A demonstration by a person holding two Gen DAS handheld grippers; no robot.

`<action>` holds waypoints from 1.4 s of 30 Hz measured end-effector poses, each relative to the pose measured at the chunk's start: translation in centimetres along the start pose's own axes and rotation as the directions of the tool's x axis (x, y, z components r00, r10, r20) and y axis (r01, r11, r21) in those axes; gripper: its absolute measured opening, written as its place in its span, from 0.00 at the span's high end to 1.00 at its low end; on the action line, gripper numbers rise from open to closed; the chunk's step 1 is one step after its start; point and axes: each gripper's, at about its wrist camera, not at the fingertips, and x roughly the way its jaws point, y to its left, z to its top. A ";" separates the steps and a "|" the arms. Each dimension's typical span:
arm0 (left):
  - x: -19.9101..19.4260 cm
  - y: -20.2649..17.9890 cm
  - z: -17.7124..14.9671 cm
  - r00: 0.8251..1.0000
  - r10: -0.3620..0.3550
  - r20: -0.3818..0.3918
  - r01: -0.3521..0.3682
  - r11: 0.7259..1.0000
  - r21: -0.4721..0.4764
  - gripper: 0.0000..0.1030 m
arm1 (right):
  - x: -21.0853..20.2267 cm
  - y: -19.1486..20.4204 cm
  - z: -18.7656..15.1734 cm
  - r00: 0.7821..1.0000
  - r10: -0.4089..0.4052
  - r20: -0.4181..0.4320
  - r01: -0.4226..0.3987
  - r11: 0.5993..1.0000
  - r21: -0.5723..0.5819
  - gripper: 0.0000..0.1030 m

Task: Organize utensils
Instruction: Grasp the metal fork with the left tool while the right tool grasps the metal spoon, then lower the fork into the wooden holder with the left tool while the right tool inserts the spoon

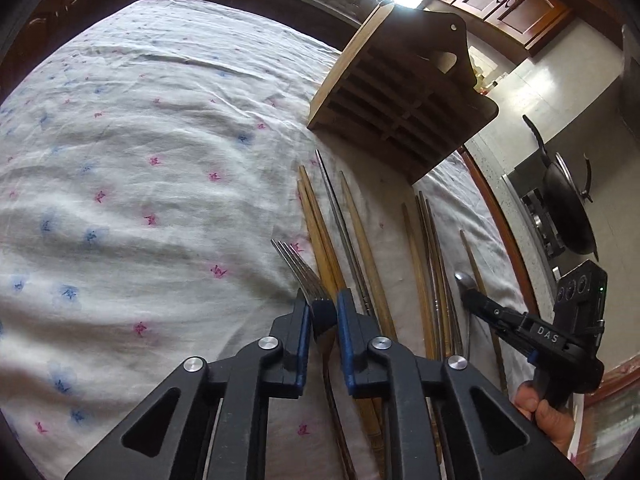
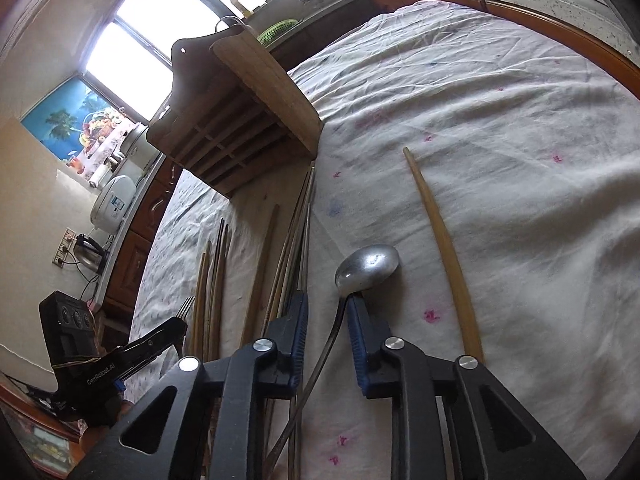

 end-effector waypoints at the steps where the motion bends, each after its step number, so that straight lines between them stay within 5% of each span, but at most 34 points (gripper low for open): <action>1: 0.1 0.2 0.1 1.000 -0.007 -0.004 0.007 1.000 -0.010 0.94 | 0.2 0.0 0.1 1.000 0.001 -0.005 -0.001 1.000 -0.005 0.94; 14: -6.1 -2.3 -1.0 0.989 -0.078 0.126 0.071 0.996 0.061 0.99 | -3.9 3.9 0.1 0.993 0.037 0.109 -0.021 0.989 -0.144 0.98; 29: -13.3 -4.0 -1.0 0.952 -0.136 0.275 0.101 0.986 0.136 0.99 | -9.6 8.0 2.3 0.946 0.060 0.319 0.031 0.961 -0.273 0.98; 42: -13.6 -6.8 5.3 0.933 -0.148 0.329 0.085 0.976 0.200 0.99 | -10.3 10.4 6.7 0.909 0.077 0.409 0.064 0.945 -0.321 0.98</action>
